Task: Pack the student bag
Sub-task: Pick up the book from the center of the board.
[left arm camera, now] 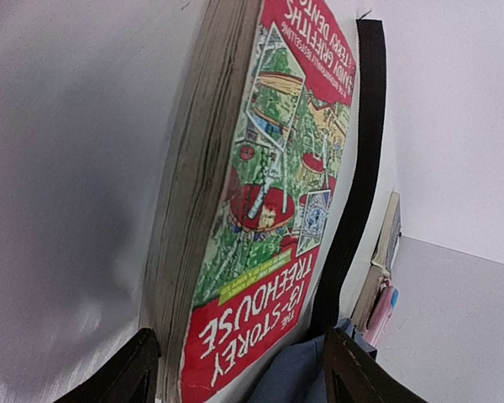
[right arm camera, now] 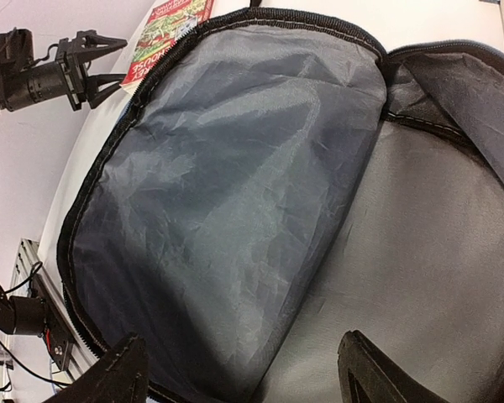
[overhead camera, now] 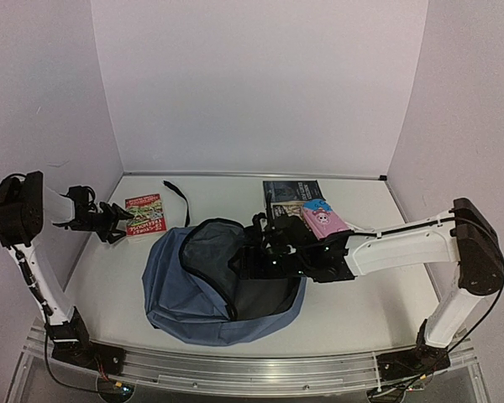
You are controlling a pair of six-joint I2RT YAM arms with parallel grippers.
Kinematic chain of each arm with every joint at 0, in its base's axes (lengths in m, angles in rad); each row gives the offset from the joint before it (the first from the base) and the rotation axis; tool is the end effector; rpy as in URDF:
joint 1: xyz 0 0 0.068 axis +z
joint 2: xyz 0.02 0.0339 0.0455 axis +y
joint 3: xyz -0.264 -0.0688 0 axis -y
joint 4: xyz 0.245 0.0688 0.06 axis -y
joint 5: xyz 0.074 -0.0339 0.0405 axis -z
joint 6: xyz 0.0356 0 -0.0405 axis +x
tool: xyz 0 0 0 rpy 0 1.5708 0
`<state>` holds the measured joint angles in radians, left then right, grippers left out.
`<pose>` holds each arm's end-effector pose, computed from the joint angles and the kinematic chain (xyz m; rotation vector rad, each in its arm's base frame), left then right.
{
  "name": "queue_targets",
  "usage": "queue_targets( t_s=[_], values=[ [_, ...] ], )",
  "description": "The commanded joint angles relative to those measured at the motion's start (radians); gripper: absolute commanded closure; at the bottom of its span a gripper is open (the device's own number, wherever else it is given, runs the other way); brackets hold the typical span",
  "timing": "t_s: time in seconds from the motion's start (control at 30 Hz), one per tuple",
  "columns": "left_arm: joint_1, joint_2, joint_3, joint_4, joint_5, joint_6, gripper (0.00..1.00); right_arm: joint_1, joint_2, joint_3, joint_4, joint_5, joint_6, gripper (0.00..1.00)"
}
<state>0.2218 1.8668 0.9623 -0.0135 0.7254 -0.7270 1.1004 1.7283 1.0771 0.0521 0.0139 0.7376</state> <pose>0.3532 0.0554 0.1306 -0.8451 2.3395 -1.1153 0.1741 0.3413 0.2116 -0.4175 2.3240 0.9813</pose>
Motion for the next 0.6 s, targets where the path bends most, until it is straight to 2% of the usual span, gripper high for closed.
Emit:
queue_targets(
  t_s=[0.0, 0.2, 0.33, 0.47, 0.57],
  values=[
    [-0.002, 0.05, 0.019, 0.132, 0.075, -0.037, 0.37, 0.004, 0.008, 0.029, 0.013, 0.018, 0.002, 0.23],
    [-0.002, 0.062, 0.035, 0.059, -0.003, -0.003, 0.38, 0.003, 0.003, 0.027, 0.008, 0.024, 0.003, 0.23],
    [-0.004, 0.047, 0.053, -0.042, -0.095, 0.05, 0.37, 0.004, -0.034, 0.065, -0.037, 0.095, -0.042, 0.23],
    [-0.003, 0.013, 0.079, -0.117, -0.182, 0.099, 0.35, 0.004, -0.067, 0.187, -0.149, 0.224, -0.162, 0.14],
    [-0.004, 0.018, 0.142, -0.182, -0.227, 0.129, 0.32, 0.004, -0.039, 0.275, -0.172, 0.256, -0.226, 0.1]
  ],
)
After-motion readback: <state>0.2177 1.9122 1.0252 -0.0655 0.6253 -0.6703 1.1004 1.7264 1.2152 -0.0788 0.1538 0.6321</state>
